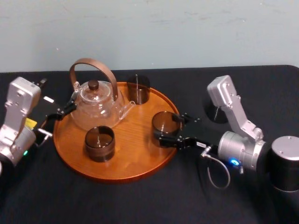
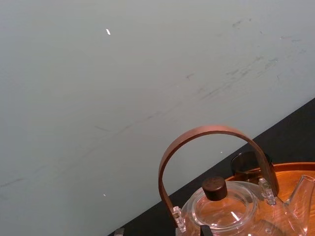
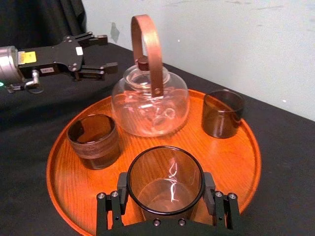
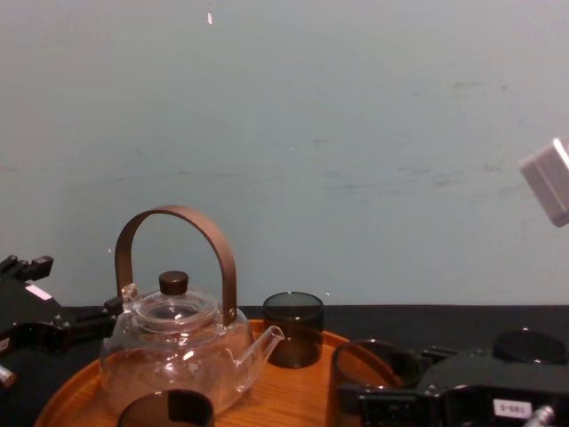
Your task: Pick up the glass from the table and place it on the tray.
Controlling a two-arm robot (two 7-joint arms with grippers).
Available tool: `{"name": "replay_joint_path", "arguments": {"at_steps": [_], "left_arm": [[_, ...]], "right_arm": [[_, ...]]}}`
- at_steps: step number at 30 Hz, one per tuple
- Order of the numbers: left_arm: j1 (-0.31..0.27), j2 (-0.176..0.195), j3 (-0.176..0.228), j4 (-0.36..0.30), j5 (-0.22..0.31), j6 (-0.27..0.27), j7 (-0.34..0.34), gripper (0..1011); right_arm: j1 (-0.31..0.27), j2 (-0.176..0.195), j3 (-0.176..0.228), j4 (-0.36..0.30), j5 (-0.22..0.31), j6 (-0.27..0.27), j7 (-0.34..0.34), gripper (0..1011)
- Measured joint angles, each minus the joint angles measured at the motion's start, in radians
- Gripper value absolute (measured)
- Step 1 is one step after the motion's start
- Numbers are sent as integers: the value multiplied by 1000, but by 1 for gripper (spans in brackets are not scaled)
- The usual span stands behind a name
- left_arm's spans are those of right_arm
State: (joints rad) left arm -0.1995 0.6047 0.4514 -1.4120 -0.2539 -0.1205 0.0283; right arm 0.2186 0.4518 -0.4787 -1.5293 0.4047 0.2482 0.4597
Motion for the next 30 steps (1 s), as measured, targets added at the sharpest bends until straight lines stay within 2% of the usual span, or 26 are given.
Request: {"name": "replay_joint_path", "arguments": {"at_steps": [18, 30], "left_arm": [[0, 0, 0, 0, 0, 0, 0, 1001], [0, 0, 0, 0, 0, 0, 0, 1001]], "right_arm": [[32, -37, -52, 53, -14, -10, 3, 900], [47, -50, -64, 83, -22, -29, 15, 900]]}}
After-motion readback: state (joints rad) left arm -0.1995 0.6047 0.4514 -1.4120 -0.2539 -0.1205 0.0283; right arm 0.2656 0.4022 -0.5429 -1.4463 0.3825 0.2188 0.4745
